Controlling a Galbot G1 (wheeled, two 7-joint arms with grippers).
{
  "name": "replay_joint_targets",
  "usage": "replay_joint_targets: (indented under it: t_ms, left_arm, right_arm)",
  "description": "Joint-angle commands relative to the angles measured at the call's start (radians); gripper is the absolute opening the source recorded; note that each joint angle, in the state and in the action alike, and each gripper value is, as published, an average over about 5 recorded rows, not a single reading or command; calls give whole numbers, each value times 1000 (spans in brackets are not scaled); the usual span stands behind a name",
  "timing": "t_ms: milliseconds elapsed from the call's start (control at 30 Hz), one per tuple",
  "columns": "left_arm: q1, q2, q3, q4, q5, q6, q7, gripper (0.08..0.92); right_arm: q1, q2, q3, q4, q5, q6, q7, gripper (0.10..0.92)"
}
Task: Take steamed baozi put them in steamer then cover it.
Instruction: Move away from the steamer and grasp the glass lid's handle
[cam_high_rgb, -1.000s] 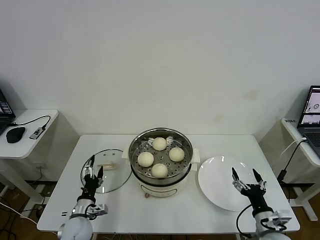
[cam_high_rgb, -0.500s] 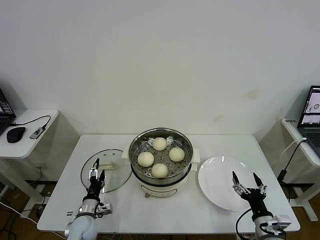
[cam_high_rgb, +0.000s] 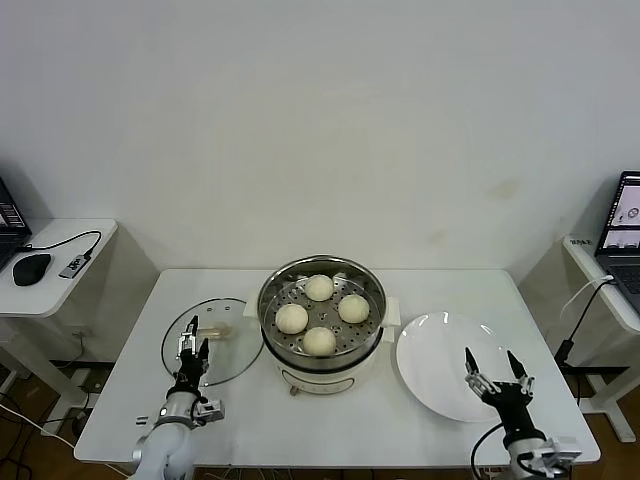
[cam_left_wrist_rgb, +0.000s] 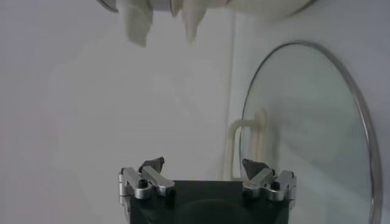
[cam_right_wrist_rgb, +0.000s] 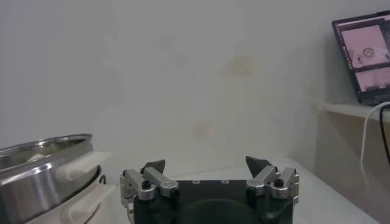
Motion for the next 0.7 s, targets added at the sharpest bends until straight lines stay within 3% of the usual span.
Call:
replay_joint_targets:
  t_ms: [33,700]
  left_arm:
    - [-54,-6,3,79,-3,-2,-10,823]
    - [-145,-15,-4,170,-19,-1,-4,823]
  right_arm:
    - [-3,6,1,0,-9,3,0,823]
    - [-10,14,0,-11,-17,16,-2,823]
